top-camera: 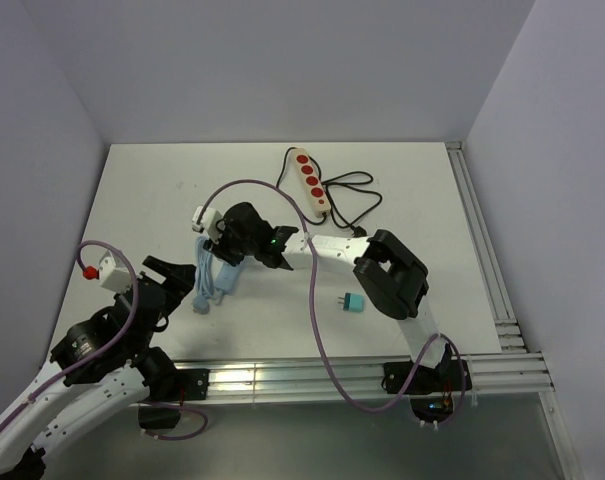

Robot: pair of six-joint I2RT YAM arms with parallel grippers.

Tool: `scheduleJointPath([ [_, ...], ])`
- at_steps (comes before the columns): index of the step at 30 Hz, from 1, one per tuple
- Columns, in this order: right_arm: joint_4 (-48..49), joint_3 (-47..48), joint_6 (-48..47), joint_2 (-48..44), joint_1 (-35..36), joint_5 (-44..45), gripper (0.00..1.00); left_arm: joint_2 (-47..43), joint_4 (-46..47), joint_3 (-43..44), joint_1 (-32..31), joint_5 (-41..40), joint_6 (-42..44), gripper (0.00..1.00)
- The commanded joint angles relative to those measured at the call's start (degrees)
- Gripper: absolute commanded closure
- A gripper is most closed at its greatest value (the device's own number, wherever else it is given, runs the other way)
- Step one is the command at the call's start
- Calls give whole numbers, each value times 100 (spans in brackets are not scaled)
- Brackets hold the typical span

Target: Insert the plug

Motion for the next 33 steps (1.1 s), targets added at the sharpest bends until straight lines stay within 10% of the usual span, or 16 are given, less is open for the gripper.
scheduleJointPath([
  [1,125,52,-113,-52,-52,34,100,-62,101,51,11,-80,49,17],
  [33,362,-458,387,-228,44,-133,100,-36,145,-28,11,17,6,17],
])
